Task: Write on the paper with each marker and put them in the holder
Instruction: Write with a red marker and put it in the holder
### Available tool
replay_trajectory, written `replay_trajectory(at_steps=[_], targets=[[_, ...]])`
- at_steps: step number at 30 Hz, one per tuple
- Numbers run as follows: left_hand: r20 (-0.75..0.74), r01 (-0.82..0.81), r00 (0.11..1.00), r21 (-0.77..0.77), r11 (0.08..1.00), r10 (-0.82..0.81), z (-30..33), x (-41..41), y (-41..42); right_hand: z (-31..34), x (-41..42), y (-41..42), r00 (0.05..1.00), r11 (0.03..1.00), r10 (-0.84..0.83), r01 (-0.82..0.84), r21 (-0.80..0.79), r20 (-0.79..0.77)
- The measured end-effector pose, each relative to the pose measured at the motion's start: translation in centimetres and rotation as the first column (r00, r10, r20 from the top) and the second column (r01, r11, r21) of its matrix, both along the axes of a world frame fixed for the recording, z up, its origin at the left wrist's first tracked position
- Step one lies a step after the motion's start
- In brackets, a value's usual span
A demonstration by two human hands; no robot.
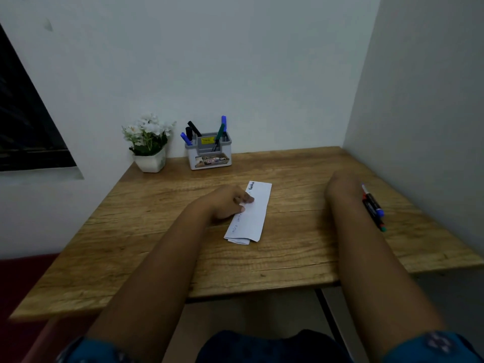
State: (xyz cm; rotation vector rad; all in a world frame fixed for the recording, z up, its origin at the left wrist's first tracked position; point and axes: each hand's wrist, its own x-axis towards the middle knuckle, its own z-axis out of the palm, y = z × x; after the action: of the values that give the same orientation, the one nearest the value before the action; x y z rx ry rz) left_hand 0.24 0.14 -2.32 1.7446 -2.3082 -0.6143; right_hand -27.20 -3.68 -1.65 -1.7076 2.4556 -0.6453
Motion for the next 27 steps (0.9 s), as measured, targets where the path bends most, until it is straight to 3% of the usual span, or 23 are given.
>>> replay_trajectory(at_steps=[3,6,11,16,18,21,24,27], targets=[[0.051,0.018,0.999,-0.015,1.000,-0.017,-0.1,-0.3,-0.1,-0.6,0.3,-0.4,0.998,0.999,0.039,-0.038,0.026,-0.050],[0.073,-0.022,0.997,-0.037,0.999,0.025,-0.4,-0.7,0.0,-0.7,0.6,-0.5,1.000,1.000,-0.014,0.014,-0.005,0.009],[0.049,-0.040,0.998,-0.127,0.991,0.047,-1.2,-1.5,0.3,-0.5,-0.3,-0.3,0.996,0.998,-0.070,0.069,-0.006,-0.055],[-0.071,-0.061,0.997,-0.274,0.960,0.043,-2.3,-1.7,0.8,-1.0,0.8,-0.1,0.996,1.000,0.012,-0.011,-0.015,0.091],[-0.157,-0.094,0.987,-0.315,0.944,0.046,-2.7,-1.8,0.8,-1.0,2.4,0.0,0.991,0.992,0.124,-0.123,-0.019,0.047],[-0.217,-0.154,0.973,-0.374,0.915,0.075,-3.0,-2.1,1.1,-1.1,5.6,0.7,0.931,0.921,0.365,-0.360,-0.149,0.007],[-0.176,-0.142,0.983,-0.493,0.858,0.061,-3.0,-2.6,1.5,-1.5,8.3,1.9,0.756,0.740,0.650,-0.653,-0.162,-0.078],[-0.130,-0.044,0.991,-0.526,0.849,-0.029,-3.0,-2.8,1.6,-2.0,9.7,2.4,0.613,0.616,0.733,-0.782,-0.095,-0.296]])
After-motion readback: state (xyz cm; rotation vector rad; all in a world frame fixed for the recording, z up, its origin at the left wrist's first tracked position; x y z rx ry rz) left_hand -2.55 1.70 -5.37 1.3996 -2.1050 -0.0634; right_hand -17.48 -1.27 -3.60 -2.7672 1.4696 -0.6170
